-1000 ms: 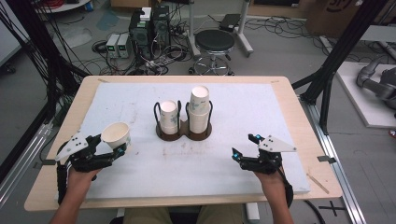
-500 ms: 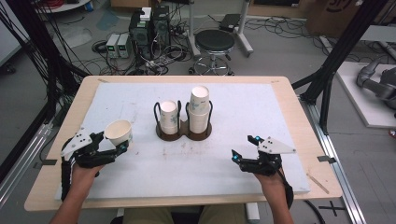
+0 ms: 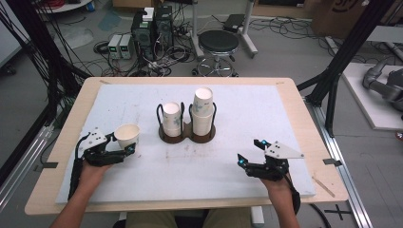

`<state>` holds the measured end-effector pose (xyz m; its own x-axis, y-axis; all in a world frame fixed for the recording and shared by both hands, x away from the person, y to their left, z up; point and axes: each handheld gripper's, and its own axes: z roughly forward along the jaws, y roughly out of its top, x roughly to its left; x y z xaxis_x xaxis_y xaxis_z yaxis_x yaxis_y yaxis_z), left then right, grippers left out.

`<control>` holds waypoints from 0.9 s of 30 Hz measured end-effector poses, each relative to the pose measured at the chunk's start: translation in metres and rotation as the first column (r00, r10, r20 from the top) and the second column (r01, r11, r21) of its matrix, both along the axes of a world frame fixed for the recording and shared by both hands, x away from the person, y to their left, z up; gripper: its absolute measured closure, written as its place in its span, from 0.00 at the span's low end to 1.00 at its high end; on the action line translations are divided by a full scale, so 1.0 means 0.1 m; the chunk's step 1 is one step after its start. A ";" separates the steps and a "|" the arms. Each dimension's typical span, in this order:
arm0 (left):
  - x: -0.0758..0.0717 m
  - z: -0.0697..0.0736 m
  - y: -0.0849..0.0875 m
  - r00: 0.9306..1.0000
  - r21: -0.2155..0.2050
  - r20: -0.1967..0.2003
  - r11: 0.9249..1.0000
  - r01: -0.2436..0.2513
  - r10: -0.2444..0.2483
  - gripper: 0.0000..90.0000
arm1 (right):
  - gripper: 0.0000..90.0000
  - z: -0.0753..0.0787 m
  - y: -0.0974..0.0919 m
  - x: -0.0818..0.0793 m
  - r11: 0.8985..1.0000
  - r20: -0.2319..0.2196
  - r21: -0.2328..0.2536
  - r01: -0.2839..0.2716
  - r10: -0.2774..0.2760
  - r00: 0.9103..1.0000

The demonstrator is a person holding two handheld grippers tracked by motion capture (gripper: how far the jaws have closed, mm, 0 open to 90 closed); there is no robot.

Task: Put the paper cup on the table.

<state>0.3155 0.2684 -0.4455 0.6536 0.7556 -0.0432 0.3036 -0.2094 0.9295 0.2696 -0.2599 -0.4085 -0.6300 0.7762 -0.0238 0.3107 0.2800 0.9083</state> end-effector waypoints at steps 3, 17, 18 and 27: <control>0.02 -0.06 -0.03 0.999 0.052 -0.043 0.998 -0.018 0.020 0.35 | 0.22 0.00 0.01 0.01 1.000 -0.002 -0.004 0.000 0.000 1.000; -0.12 -0.01 0.00 0.989 0.090 -0.134 0.994 -0.055 0.067 0.36 | 0.22 0.02 0.02 0.01 1.000 0.006 -0.009 -0.008 0.008 1.000; -0.13 0.00 0.01 0.988 0.089 -0.138 0.994 -0.058 0.070 0.35 | 0.22 0.01 0.02 0.01 1.000 0.003 -0.008 -0.009 0.009 1.000; -0.31 0.14 0.21 0.984 -0.080 -0.156 0.992 -0.098 0.085 0.19 | 0.22 0.02 0.00 0.04 1.000 0.010 -0.008 -0.010 0.010 1.000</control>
<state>0.2842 0.2897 -0.4320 0.5627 0.8009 -0.2047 0.4569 -0.0949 0.8844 0.2737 -0.2599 -0.4068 -0.6376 0.7695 -0.0362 0.2987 0.2902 0.9092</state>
